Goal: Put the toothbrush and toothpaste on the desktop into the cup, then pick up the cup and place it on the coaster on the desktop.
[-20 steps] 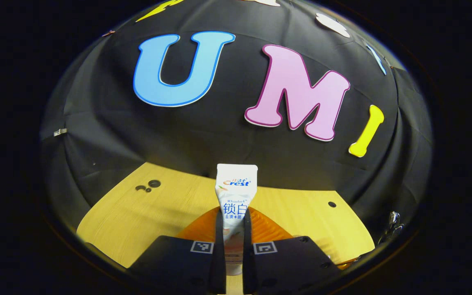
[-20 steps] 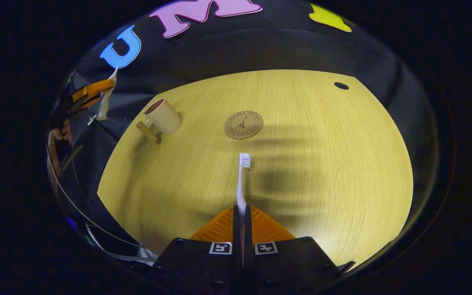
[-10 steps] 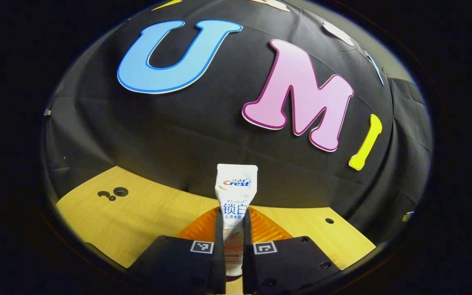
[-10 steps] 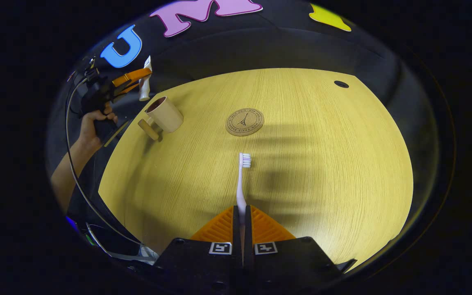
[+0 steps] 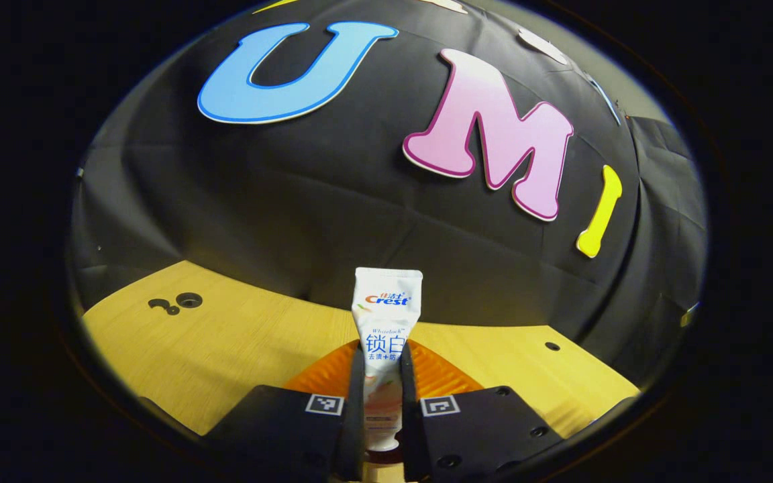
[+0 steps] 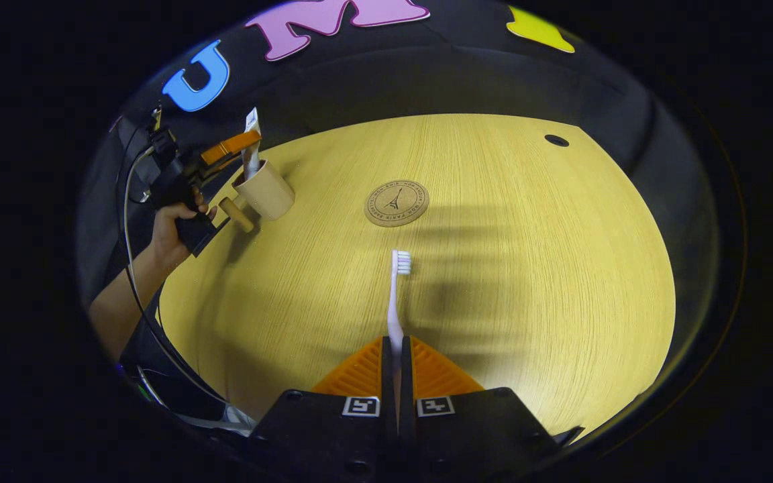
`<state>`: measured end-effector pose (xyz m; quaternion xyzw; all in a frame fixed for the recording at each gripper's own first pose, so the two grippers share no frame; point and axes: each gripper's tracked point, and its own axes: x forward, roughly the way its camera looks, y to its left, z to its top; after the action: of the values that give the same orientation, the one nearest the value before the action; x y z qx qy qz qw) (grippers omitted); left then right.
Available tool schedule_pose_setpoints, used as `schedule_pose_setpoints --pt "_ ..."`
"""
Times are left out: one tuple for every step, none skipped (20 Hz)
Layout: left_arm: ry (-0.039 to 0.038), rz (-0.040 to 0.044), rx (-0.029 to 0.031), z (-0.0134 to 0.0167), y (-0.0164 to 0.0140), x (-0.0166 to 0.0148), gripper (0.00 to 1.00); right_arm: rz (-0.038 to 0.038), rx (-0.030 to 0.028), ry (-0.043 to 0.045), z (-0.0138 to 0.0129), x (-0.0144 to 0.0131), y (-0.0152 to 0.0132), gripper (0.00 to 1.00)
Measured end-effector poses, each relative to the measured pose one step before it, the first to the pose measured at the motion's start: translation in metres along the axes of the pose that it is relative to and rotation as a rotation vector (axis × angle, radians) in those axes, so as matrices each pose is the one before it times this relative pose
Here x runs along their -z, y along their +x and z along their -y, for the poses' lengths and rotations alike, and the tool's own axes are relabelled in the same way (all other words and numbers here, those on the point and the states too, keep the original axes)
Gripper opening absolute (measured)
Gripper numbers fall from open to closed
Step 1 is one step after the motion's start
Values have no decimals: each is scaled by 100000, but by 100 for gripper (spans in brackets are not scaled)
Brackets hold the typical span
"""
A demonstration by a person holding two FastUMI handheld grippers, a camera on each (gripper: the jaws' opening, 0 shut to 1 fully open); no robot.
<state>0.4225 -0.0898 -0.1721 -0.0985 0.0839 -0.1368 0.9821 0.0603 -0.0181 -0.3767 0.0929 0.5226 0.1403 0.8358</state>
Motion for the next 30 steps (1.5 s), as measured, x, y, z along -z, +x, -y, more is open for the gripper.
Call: schedule_pose_setpoints --pt "303 -2377 -519 -80 -224 723 31 469 -17 -598 -135 -99 27 5" --pt "96 -1301 -406 11 -518 481 35 485 -107 -478 -164 -152 83 5" --pt "-105 -1257 753 141 -353 372 48 867 -428 -367 -278 -198 183 5" --pt "-239 -292 960 297 -396 -139 57 930 -504 -509 -338 -319 135 5" --pt "324 -85 550 294 -333 6 67 1133 -608 -1024 -373 -369 68 5" --pt "1473 186 -1185 -51 -392 -311 77 1249 -690 -926 -373 -474 -2 5" --pt "1606 462 -1446 -164 -1036 -670 98 1868 -1126 -892 -611 -725 47 5" --pt "1781 1521 -1942 -251 -967 -874 98 1769 -1162 -426 -488 -778 -44 5" --pt "1271 2138 -1421 -78 -885 -796 98 2322 -1705 -201 -747 -1024 -11 5" --pt "674 2134 -1302 -8 -1139 -921 98 2683 -1804 -184 -741 -1208 -68 6" --pt "28 1698 -941 -76 -1187 -553 98 3035 -1685 -546 -765 -1495 37 5" --pt "-449 1311 -1105 -93 -1312 -491 97 2743 -1763 -580 -663 -1325 169 5" --pt "-732 1102 -1104 -88 -1224 -383 97 2885 -1791 -603 -830 -1393 243 5" --pt "-1019 859 -1092 -215 -1278 -297 97 2754 -1791 -690 -797 -1352 284 5" --pt "-1389 478 -948 -222 -1222 -121 97 2531 -1679 -523 -758 -1339 525 5" --pt "-1600 111 -986 -212 -1281 -51 97 2581 -1781 -163 -664 -1355 495 5" --pt "-1738 -103 -1180 -410 -1209 159 97 2845 -1789 119 -808 -1335 432 5" --pt "-1814 -27 -1135 -439 -1216 58 97 2616 -1867 309 -782 -1028 642 5" --pt "-1664 191 -1321 -492 -1138 106 97 2388 -1800 312 -878 -1033 785 5" --pt "-1719 267 -1378 -609 -881 19 97 2151 -1716 -211 -827 -874 844 5" --pt "-1826 -50 -1288 -524 -930 239 97 2353 -1821 -418 -870 -731 764 5" --pt "-1723 -470 -1421 -618 -736 191 97 2309 -1595 -372 -938 -721 906 5" --pt "-1445 -560 -1546 -670 -655 289 97 1829 -1815 -338 -845 -638 835 5" --pt "-1365 -282 -1473 -689 -665 159 97 1546 -1602 -395 -825 -531 784 5" --pt "-1285 -126 -1012 -389 -593 147 97 1941 -1527 -559 -788 -642 733 5" --pt "-1220 141 -1120 -563 -589 19 97 2401 -1383 -623 -615 -708 908 5" --pt "-1232 221 -761 -480 -401 9 97 2267 -1375 -326 -602 -591 796 5" --pt "-1117 361 -724 -372 -463 -13 97 2297 -1229 -251 -510 -568 820 5" --pt "-956 424 -598 -338 -247 148 97 2279 -1101 -319 -359 -433 721 5" --pt "-623 179 -378 -279 -256 18 97 2314 -810 -209 -313 -292 792 5"
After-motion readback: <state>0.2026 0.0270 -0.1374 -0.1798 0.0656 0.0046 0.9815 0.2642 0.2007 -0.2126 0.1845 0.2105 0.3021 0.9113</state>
